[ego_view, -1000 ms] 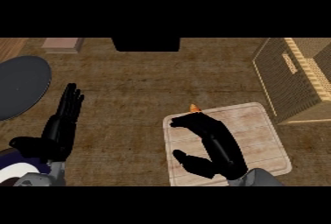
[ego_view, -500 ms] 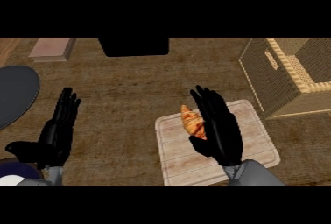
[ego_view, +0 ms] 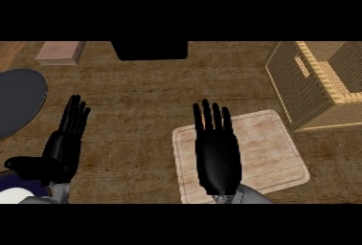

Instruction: Pick the croissant from the cutting board and place it in the basket

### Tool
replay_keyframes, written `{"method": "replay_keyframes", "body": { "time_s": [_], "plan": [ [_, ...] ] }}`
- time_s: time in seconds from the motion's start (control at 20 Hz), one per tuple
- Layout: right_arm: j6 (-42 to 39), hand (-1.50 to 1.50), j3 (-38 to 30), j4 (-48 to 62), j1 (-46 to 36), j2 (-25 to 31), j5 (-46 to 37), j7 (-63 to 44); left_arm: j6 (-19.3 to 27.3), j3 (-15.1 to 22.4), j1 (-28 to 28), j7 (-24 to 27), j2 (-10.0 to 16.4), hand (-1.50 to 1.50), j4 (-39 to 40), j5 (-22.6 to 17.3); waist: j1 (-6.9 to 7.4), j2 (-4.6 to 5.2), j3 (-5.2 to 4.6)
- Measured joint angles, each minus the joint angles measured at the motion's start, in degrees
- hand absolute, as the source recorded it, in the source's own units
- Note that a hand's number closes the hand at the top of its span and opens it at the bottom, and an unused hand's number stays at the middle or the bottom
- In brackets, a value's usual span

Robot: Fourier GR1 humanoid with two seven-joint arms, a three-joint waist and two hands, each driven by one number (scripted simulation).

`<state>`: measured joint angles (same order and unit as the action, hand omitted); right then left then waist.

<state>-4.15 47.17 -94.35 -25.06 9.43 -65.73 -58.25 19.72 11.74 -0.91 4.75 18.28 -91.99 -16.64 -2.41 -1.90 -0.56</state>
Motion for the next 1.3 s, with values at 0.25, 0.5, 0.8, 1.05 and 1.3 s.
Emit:
{"method": "replay_keyframes", "body": {
  "time_s": [0.25,0.5,0.8,1.05,1.3],
  "plan": [
    [-10.19,-1.50,1.41,-4.64,-2.92,-5.72,1.38,-5.77,0.03,0.84,-0.80,-0.36,-0.70,0.00,-0.81,0.56,1.54,0.83,0.25],
    [-14.97,-1.50,0.92,-4.87,-4.09,-7.20,0.78,-7.44,-0.25,0.80,-0.88,-0.32,-0.80,0.00,-1.00,0.76,1.98,1.15,0.33],
    [-18.72,-1.50,-1.28,-3.89,-3.14,-7.78,-1.19,-7.78,0.53,1.52,-1.01,-1.20,-1.61,0.00,-1.84,1.74,2.19,1.44,0.44],
    [-19.25,-1.50,-1.56,-2.76,-1.77,-8.06,-1.80,-7.97,-0.07,0.81,-2.07,-1.82,-1.77,0.00,-1.59,1.70,2.48,1.67,0.49],
    [-18.56,-1.50,-1.21,-1.55,-0.70,-8.29,-2.19,-7.62,-0.62,0.07,-2.79,-2.56,-1.91,0.00,-1.40,2.16,2.62,1.79,0.52]
  ]
}}
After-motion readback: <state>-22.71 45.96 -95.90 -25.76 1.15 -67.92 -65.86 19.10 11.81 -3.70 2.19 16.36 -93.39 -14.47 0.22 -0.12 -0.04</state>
